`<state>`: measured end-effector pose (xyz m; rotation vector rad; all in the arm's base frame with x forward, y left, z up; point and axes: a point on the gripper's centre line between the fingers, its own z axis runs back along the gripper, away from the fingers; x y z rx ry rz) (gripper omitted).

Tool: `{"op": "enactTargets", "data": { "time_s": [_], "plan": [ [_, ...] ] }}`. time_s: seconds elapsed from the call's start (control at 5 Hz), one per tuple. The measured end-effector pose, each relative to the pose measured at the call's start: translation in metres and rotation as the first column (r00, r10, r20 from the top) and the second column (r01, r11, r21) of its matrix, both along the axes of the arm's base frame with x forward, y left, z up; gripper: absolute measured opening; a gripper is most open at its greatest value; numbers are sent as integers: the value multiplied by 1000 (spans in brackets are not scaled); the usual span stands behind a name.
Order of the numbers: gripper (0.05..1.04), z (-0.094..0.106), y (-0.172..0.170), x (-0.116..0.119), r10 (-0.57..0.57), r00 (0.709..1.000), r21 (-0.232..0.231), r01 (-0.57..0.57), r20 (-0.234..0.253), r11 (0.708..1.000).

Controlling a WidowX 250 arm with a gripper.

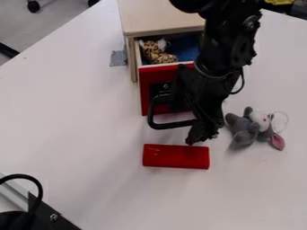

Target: Closed the drawer

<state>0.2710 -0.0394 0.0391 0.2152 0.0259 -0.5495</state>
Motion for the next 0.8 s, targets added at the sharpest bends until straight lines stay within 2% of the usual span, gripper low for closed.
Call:
{"op": "enactTargets", "data": {
  "time_s": [0.4, 0.8],
  "plan": [
    [1000, -1, 13, 8, -10, 998, 52, 7, 59, 999],
    [1000, -6, 26, 10, -3, 998, 79, -2, 67, 997]
  ]
}}
